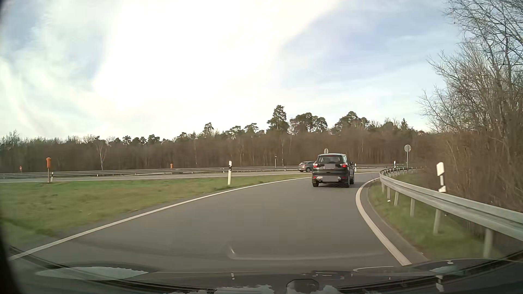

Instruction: Follow the waypoints while adhering to traffic rules and regulations

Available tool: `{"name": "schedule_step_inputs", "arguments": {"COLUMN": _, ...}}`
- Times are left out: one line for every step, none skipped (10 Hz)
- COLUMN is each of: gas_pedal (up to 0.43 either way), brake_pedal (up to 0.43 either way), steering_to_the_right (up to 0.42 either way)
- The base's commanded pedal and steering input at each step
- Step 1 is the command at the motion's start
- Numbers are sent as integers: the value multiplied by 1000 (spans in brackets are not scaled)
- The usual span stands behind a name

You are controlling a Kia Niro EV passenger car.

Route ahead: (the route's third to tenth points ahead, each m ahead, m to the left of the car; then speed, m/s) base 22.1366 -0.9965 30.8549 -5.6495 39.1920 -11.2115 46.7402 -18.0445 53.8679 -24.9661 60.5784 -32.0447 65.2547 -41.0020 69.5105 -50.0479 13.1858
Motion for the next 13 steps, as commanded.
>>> {"name": "schedule_step_inputs", "arguments": {"gas_pedal": 79, "brake_pedal": 0, "steering_to_the_right": 53}}
{"name": "schedule_step_inputs", "arguments": {"gas_pedal": 87, "brake_pedal": 0, "steering_to_the_right": 55}}
{"name": "schedule_step_inputs", "arguments": {"gas_pedal": 98, "brake_pedal": 0, "steering_to_the_right": 59}}
{"name": "schedule_step_inputs", "arguments": {"gas_pedal": 98, "brake_pedal": 0, "steering_to_the_right": 66}}
{"name": "schedule_step_inputs", "arguments": {"gas_pedal": 110, "brake_pedal": 0, "steering_to_the_right": 75}}
{"name": "schedule_step_inputs", "arguments": {"gas_pedal": 110, "brake_pedal": 0, "steering_to_the_right": 82}}
{"name": "schedule_step_inputs", "arguments": {"gas_pedal": 110, "brake_pedal": 0, "steering_to_the_right": 88}}
{"name": "schedule_step_inputs", "arguments": {"gas_pedal": 110, "brake_pedal": 0, "steering_to_the_right": 91}}
{"name": "schedule_step_inputs", "arguments": {"gas_pedal": 118, "brake_pedal": 0, "steering_to_the_right": 93}}
{"name": "schedule_step_inputs", "arguments": {"gas_pedal": 118, "brake_pedal": 0, "steering_to_the_right": 93}}
{"name": "schedule_step_inputs", "arguments": {"gas_pedal": 130, "brake_pedal": 0, "steering_to_the_right": 93}}
{"name": "schedule_step_inputs", "arguments": {"gas_pedal": 130, "brake_pedal": 0, "steering_to_the_right": 94}}
{"name": "schedule_step_inputs", "arguments": {"gas_pedal": 130, "brake_pedal": 0, "steering_to_the_right": 94}}
